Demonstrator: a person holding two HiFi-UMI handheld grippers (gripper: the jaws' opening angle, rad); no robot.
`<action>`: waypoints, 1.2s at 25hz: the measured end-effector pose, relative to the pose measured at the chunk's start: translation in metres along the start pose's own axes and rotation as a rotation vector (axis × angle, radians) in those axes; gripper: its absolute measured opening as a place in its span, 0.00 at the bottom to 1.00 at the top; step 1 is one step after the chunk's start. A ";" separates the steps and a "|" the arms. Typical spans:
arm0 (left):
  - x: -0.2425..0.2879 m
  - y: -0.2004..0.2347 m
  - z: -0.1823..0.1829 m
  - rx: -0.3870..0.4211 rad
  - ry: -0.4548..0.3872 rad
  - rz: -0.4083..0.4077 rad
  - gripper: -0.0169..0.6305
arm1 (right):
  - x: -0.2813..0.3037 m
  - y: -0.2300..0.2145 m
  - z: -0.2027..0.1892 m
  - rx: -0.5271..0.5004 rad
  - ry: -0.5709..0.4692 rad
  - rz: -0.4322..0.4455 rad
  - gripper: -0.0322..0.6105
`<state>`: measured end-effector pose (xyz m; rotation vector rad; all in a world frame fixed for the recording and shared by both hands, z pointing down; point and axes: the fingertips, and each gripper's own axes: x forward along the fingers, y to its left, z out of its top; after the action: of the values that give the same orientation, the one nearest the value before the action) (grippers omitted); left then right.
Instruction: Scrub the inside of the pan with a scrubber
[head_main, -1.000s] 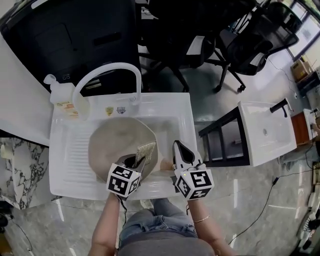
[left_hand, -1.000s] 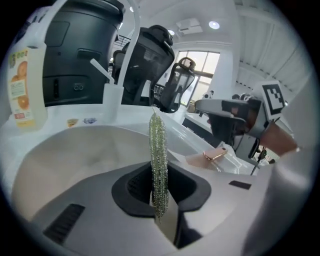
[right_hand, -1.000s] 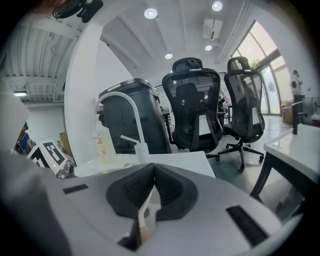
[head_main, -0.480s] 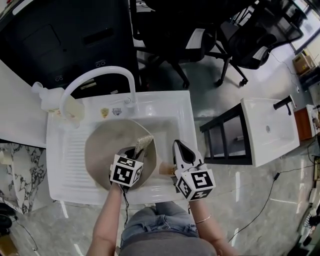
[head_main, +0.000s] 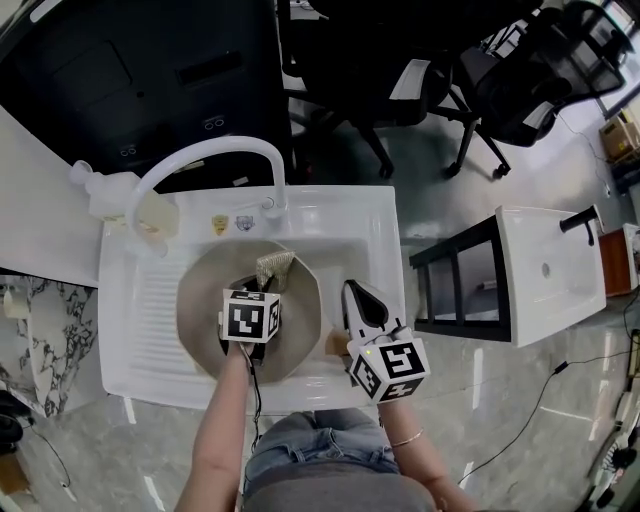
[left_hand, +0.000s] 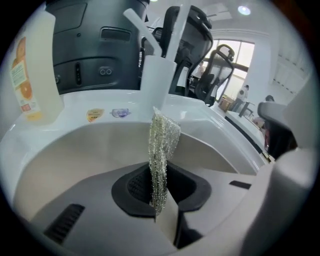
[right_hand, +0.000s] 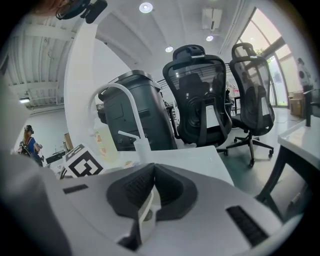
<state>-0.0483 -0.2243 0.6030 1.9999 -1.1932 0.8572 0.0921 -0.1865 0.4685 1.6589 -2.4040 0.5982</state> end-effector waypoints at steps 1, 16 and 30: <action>0.000 0.008 0.003 -0.020 -0.007 0.021 0.13 | 0.001 0.001 0.000 -0.001 0.003 0.005 0.07; -0.025 0.100 0.005 -0.243 -0.073 0.305 0.13 | 0.016 0.013 0.008 -0.023 0.015 0.037 0.07; -0.072 0.136 -0.021 -0.509 -0.128 0.434 0.13 | 0.018 0.046 0.010 -0.058 0.021 0.103 0.07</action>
<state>-0.2029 -0.2240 0.5846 1.4216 -1.7551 0.5463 0.0435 -0.1925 0.4547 1.5066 -2.4789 0.5526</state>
